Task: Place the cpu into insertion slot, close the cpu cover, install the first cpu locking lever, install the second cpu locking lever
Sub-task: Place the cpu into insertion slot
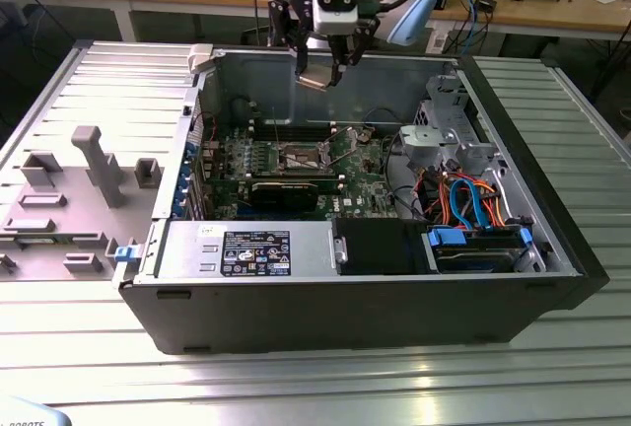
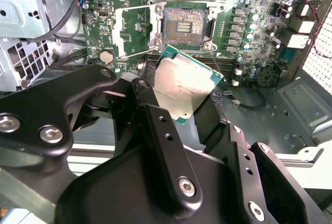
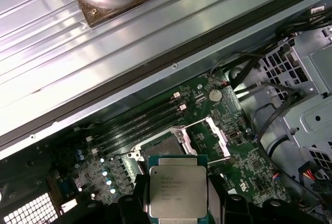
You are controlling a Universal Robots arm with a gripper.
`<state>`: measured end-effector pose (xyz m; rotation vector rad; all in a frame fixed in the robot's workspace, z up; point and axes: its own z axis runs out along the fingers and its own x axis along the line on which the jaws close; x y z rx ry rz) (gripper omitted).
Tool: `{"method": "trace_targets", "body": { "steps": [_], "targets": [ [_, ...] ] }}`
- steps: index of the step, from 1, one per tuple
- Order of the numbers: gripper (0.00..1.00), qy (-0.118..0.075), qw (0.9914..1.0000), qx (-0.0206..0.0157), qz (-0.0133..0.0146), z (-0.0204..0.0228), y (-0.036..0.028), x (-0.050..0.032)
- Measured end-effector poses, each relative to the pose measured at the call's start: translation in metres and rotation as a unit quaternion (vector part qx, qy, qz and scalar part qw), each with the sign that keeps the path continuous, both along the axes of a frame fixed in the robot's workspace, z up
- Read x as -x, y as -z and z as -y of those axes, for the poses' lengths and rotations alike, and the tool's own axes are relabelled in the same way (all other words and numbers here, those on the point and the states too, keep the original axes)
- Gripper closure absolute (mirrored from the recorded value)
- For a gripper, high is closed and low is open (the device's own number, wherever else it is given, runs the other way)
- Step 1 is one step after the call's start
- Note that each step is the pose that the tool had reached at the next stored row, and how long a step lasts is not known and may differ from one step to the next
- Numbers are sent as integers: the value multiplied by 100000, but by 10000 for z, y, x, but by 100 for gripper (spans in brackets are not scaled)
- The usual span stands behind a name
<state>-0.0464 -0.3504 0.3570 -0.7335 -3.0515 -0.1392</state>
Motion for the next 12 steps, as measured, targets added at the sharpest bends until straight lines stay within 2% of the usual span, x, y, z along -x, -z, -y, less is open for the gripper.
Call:
{"method": "trace_targets", "body": {
  "steps": [3, 12],
  "targets": [
    [46, 831, 99997, 4, -5, 0, 3, 0],
    [46, 1193, 99993, 4, -2, 0, 5, 0]
  ]
}}
